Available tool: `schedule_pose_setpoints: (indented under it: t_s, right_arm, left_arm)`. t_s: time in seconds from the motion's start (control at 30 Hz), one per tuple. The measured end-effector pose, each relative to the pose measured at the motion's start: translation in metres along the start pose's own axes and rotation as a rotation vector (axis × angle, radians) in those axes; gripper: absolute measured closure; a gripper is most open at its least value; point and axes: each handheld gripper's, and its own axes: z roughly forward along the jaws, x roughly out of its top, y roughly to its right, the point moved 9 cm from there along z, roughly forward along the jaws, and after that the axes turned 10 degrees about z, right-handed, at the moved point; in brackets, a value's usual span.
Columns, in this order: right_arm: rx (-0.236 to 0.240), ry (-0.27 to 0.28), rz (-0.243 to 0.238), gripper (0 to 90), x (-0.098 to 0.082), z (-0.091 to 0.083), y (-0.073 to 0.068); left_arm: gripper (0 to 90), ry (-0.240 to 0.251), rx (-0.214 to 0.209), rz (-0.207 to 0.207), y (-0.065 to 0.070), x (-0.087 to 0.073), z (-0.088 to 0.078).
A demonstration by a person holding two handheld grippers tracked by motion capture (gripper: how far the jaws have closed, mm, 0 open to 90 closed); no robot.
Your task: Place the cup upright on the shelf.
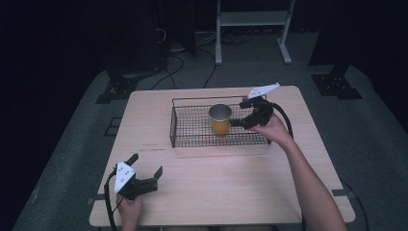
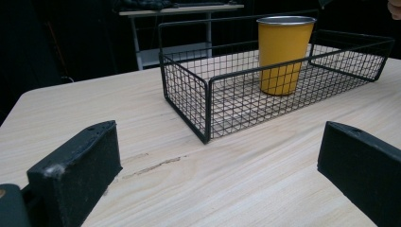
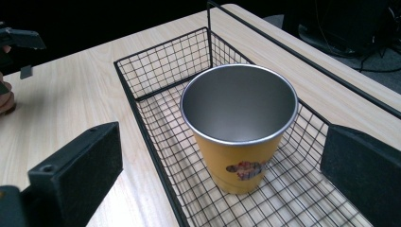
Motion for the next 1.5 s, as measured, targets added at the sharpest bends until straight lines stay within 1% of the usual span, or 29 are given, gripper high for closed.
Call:
schedule_pose_setpoints:
  t_s: [0.23, 0.43, 0.53, 0.97, 1.0, 1.23, 1.33, 1.4, 1.5]
  right_arm:
    - [0.002, 0.012, -0.001, 0.0, 0.002, -0.009, -0.002]
    - [0.004, 0.004, -0.005, 0.0, 0.0, -0.014, -0.006]
    - [0.003, 0.021, -0.007, 0.0, 0.0, -0.016, -0.007]
    - [0.003, 0.016, 0.002, 0.0, -0.011, -0.023, -0.006]
    - [0.0, 0.023, 0.0, 0.0, -0.012, -0.025, -0.007]
    - [0.006, 0.02, -0.001, 0.0, -0.02, -0.029, -0.01]
    - [0.012, 0.006, -0.002, 0.0, -0.023, -0.03, -0.012]
    - [0.01, 0.017, -0.007, 0.0, -0.023, -0.031, -0.013]
    - [0.013, 0.017, -0.007, 0.0, -0.025, -0.033, -0.015]
  left_arm:
    - [0.0, -0.003, 0.001, 0.003, 0.0, 0.0, 0.0]
    - [0.0, -0.004, 0.0, 0.003, 0.0, 0.0, 0.0]
    - [0.0, -0.002, -0.001, 0.003, 0.0, 0.0, 0.0]
    - [0.0, -0.005, 0.001, 0.005, 0.0, 0.0, 0.0]
    - [0.0, -0.005, 0.001, 0.004, 0.001, 0.0, 0.0]
    - [0.0, -0.005, 0.001, 0.007, 0.001, 0.0, 0.0]
    - [0.0, -0.006, 0.001, 0.007, 0.001, 0.0, 0.0]
    - [0.0, -0.006, 0.001, 0.006, 0.001, 0.0, 0.0]
    - [0.0, -0.005, 0.001, 0.007, 0.0, 0.0, 0.0]
